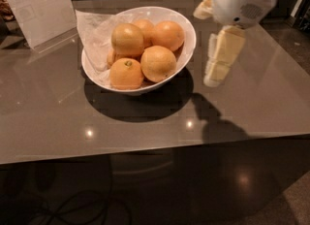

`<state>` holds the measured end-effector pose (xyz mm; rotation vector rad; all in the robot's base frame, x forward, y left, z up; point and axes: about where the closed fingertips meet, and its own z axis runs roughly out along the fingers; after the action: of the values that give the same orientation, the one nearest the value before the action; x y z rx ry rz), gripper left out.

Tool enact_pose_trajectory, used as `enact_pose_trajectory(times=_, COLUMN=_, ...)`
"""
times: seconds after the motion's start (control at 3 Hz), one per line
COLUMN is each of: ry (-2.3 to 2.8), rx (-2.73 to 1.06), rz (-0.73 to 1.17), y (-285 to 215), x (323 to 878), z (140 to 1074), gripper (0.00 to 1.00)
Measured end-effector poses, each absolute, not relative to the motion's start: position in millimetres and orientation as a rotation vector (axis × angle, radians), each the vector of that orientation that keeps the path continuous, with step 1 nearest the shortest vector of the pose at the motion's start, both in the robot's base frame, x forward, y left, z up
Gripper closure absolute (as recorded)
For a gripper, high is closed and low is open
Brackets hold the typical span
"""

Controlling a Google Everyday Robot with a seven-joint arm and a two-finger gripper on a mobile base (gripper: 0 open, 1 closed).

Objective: Pick orange from white bowl

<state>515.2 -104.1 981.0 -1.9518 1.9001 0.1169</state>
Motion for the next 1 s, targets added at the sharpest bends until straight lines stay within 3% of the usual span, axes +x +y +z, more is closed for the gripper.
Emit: enact_pose_trajectory(times=1.0, ry=1.767, rx=-2.019, rz=0.119, y=-74, x=547, z=995, gripper=0.00)
